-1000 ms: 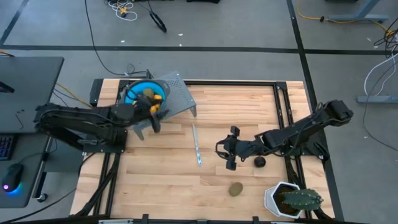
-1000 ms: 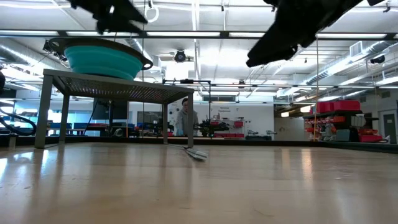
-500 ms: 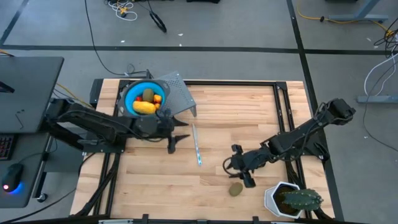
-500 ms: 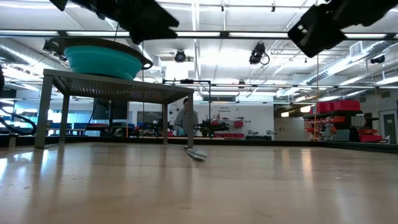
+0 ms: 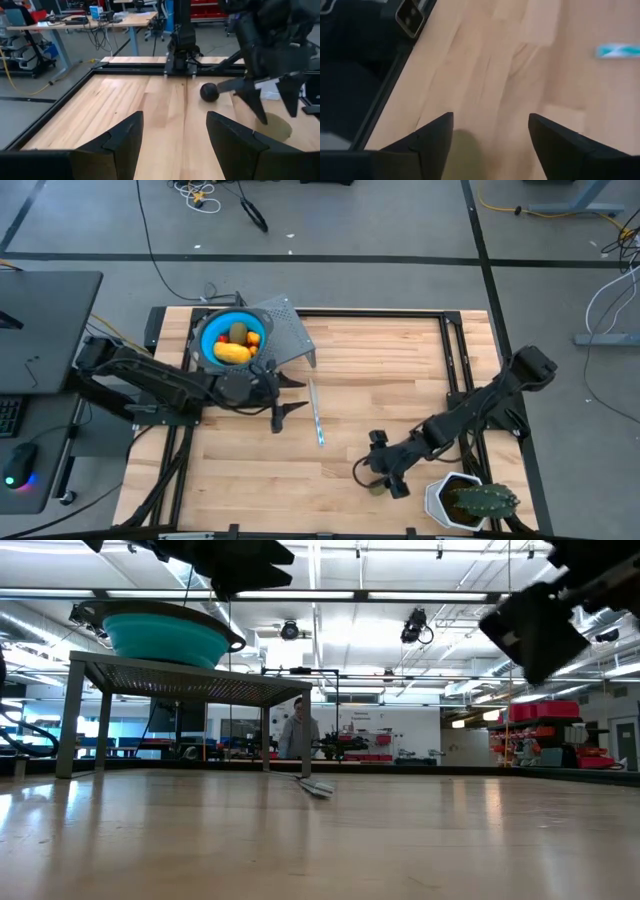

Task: Pick & Place Fruit
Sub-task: Put the brown kiwi into the blue strainer bowl on the shelf

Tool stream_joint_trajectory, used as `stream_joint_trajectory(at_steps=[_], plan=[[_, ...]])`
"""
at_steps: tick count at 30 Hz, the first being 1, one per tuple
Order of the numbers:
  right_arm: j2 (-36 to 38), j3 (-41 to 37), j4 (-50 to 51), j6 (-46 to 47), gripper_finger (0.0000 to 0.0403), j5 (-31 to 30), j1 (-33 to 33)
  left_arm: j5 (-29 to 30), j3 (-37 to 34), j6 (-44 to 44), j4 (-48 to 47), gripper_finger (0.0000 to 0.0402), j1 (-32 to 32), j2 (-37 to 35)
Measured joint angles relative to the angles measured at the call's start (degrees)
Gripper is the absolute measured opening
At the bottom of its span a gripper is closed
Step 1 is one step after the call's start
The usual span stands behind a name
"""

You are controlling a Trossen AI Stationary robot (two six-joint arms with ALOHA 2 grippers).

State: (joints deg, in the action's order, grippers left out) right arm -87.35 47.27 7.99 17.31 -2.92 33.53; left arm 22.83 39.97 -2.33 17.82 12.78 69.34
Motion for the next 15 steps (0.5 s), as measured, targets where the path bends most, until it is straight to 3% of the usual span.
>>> stream_joint_trajectory(at_steps=[6,15], plan=[[-2.5,0.0,-0.7,1.9,0.0275,3.6,3.0,0.0,0.0,0.0,0.1,0.0226,1.1,0.0],[-5.2,0.0,0.3,1.7,0.0275,-1.8,7.1,0.0,0.0,-0.4,-0.3,0.0226,1.1,0.0]])
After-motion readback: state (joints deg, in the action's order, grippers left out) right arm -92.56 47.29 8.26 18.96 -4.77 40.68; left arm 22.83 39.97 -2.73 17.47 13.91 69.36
